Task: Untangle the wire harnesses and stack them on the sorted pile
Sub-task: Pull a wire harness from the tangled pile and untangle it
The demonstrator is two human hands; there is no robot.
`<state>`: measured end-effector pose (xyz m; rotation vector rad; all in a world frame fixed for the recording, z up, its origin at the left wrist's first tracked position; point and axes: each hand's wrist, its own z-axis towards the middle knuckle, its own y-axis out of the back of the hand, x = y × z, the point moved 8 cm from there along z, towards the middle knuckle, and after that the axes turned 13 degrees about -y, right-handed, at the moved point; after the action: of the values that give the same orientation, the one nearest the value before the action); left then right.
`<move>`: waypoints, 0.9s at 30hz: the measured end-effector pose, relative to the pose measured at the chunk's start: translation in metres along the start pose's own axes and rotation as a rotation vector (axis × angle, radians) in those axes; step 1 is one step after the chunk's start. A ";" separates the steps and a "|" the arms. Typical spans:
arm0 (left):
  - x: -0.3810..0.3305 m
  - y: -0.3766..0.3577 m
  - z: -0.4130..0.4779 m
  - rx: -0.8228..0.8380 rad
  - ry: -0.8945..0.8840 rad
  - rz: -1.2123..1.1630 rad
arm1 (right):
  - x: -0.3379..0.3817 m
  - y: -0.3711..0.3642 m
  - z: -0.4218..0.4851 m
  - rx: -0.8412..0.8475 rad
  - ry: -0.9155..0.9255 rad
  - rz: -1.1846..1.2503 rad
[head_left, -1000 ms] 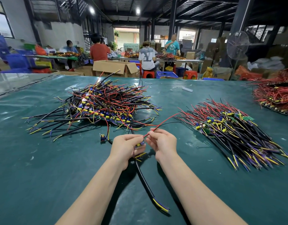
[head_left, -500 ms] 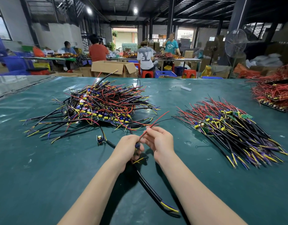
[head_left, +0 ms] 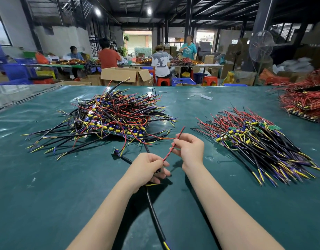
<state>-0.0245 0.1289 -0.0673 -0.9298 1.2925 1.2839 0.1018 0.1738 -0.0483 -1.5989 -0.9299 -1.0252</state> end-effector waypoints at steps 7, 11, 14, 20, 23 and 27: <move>0.000 0.002 0.000 0.026 0.007 -0.047 | -0.005 0.008 0.012 0.019 -0.120 0.052; -0.001 0.001 0.000 0.051 0.001 -0.049 | -0.010 0.011 0.016 0.030 -0.218 0.115; -0.001 -0.004 -0.001 0.111 -0.016 0.025 | -0.018 0.016 0.018 -0.024 -0.290 0.241; -0.004 -0.005 -0.002 0.133 -0.042 0.008 | -0.010 0.018 0.022 -0.013 -0.194 0.373; -0.005 -0.005 -0.001 0.139 -0.093 0.050 | -0.007 0.024 0.024 -0.018 -0.179 0.402; -0.016 0.001 0.001 0.151 -0.213 0.229 | -0.004 0.027 0.028 -0.009 -0.189 0.446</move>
<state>-0.0225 0.1282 -0.0510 -0.5346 1.3332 1.3976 0.1299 0.1942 -0.0654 -1.8266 -0.6458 -0.5759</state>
